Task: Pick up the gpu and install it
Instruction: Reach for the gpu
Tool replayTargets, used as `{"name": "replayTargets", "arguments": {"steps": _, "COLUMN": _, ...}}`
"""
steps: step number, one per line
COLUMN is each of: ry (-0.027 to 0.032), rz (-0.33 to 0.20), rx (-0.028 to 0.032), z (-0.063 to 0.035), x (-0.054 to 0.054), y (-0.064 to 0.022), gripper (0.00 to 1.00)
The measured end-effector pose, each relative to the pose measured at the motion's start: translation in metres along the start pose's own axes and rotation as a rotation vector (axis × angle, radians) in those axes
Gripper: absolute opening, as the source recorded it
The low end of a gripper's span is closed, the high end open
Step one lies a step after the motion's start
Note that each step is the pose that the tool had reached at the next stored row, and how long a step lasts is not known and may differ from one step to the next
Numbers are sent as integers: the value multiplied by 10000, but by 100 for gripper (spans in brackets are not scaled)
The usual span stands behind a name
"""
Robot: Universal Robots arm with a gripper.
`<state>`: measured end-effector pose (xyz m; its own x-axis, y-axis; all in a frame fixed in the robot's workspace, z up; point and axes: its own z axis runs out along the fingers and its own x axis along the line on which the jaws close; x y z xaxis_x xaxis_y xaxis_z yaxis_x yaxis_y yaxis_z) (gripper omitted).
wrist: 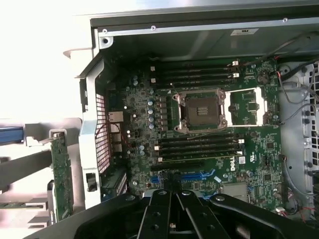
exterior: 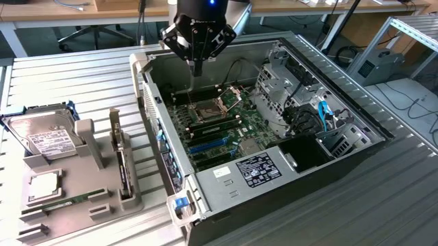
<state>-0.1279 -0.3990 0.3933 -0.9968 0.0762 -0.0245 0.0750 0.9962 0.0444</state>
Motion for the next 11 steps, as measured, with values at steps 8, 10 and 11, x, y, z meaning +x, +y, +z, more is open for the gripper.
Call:
{"name": "replayTargets", "arguments": {"steps": 8, "ry": 0, "rz": 1, "rx": 0, "z": -1, "x": 40, "y": -7, "gripper": 11}}
{"name": "replayTargets", "arguments": {"steps": 10, "ry": 0, "rz": 0, "rx": 0, "z": -1, "x": 51, "y": -9, "gripper": 11}}
{"name": "replayTargets", "arguments": {"steps": 11, "ry": 0, "rz": 1, "rx": 0, "z": -2, "x": 62, "y": -10, "gripper": 11}}
